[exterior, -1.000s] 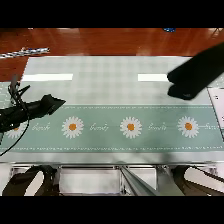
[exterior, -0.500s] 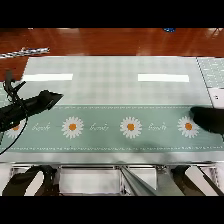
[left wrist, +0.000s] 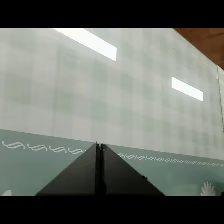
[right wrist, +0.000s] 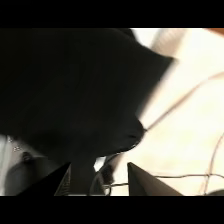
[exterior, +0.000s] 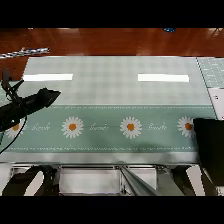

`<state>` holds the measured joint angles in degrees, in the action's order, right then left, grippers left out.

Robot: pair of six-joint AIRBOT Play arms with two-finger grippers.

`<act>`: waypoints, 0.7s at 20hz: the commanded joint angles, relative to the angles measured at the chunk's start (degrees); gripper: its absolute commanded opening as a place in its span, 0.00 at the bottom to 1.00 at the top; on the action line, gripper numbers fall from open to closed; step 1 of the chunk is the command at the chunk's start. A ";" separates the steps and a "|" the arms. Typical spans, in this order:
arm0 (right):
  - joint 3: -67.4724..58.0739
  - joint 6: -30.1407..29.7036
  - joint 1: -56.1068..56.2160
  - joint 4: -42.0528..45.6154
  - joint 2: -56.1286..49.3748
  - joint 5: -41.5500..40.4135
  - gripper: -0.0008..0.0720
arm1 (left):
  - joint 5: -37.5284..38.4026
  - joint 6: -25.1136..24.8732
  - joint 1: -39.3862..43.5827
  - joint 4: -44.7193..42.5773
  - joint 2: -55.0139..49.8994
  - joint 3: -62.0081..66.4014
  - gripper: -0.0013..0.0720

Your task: Fold the shirts.

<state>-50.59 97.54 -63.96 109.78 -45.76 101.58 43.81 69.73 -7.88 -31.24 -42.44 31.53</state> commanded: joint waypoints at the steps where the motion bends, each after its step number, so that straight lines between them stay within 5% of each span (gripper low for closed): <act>1: 2.89 1.70 -0.68 4.57 0.39 -3.37 0.58 | -1.31 -3.76 0.02 -0.02 -2.10 0.22 0.04; 4: -4.09 1.81 1.01 -0.39 -1.75 -9.57 0.50 | -0.61 -4.76 -3.26 -0.02 -5.88 7.91 0.04; 7: -16.04 -2.01 6.71 -17.88 -4.11 -23.50 0.05 | 2.34 -4.79 -8.46 -0.04 -8.20 23.71 0.04; 11: -25.73 -11.06 26.36 -52.06 -9.57 -40.85 0.04 | 8.28 -3.17 -5.88 -2.93 -14.67 44.65 0.04; 14: -29.83 -10.19 50.93 -46.93 -16.57 -40.94 0.04 | 14.60 14.78 9.40 -35.85 -20.65 52.57 0.04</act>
<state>-75.70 89.12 -31.64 68.79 -57.04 66.37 52.47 72.12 -7.73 -43.75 -58.28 75.31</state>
